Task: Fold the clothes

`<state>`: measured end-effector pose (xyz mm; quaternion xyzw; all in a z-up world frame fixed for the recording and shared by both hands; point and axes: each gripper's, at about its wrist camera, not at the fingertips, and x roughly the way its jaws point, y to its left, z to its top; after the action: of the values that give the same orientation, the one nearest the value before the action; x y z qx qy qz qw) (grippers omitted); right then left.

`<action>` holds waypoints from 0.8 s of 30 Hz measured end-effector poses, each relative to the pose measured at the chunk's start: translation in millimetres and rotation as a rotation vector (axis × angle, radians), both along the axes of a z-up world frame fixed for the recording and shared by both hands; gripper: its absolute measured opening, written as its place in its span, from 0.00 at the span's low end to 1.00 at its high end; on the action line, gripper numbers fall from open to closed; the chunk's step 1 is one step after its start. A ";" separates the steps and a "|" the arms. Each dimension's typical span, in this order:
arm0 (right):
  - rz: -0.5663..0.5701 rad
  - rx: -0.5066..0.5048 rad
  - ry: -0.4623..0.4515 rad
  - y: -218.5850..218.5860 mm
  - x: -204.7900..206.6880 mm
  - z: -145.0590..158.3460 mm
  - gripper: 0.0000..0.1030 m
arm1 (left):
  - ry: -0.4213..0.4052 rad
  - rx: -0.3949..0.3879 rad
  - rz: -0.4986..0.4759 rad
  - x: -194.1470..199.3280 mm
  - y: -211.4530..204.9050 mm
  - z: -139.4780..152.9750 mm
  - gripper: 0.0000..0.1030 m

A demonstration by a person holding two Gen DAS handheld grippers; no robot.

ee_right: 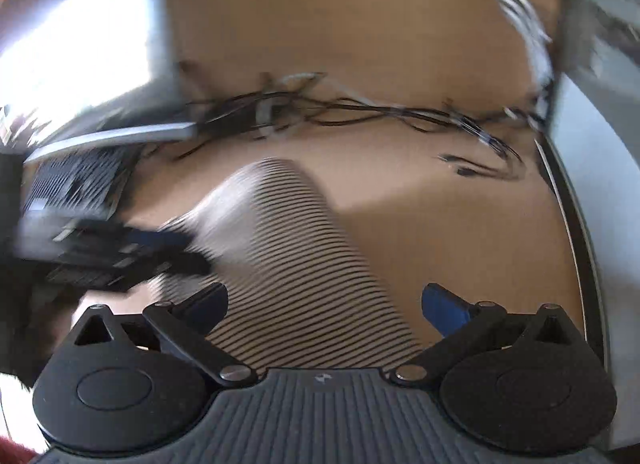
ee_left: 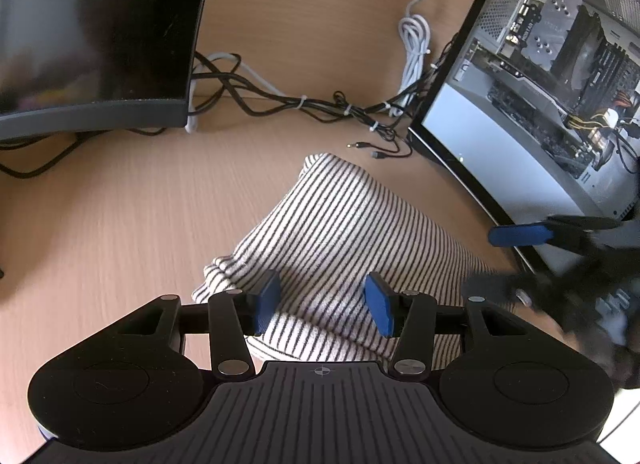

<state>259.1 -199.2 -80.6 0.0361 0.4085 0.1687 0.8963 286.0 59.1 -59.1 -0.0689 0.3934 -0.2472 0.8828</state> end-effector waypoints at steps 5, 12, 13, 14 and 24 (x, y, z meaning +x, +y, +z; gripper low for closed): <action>-0.078 0.218 0.154 -10.3 25.3 -39.0 0.97 | 0.024 -0.049 -0.010 4.0 9.1 -2.9 0.52; 0.054 0.274 0.055 7.8 -25.8 4.5 0.89 | 0.052 -0.094 -0.006 15.6 24.0 -7.7 0.63; 0.047 0.192 0.068 14.7 -27.9 -4.2 0.86 | 0.057 -0.103 -0.008 17.0 24.7 -7.8 0.63; 0.040 0.108 0.081 21.7 -30.0 -13.1 0.85 | 0.064 -0.116 -0.013 18.5 24.5 -7.7 0.63; -0.085 -0.072 0.053 44.4 -48.4 -40.2 0.96 | 0.046 -0.084 -0.053 17.6 12.2 -6.3 0.73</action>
<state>210.6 -154.9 -120.8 0.0257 0.4361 0.1148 0.8922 303.6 71.3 -65.4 -0.1009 0.4048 -0.2852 0.8629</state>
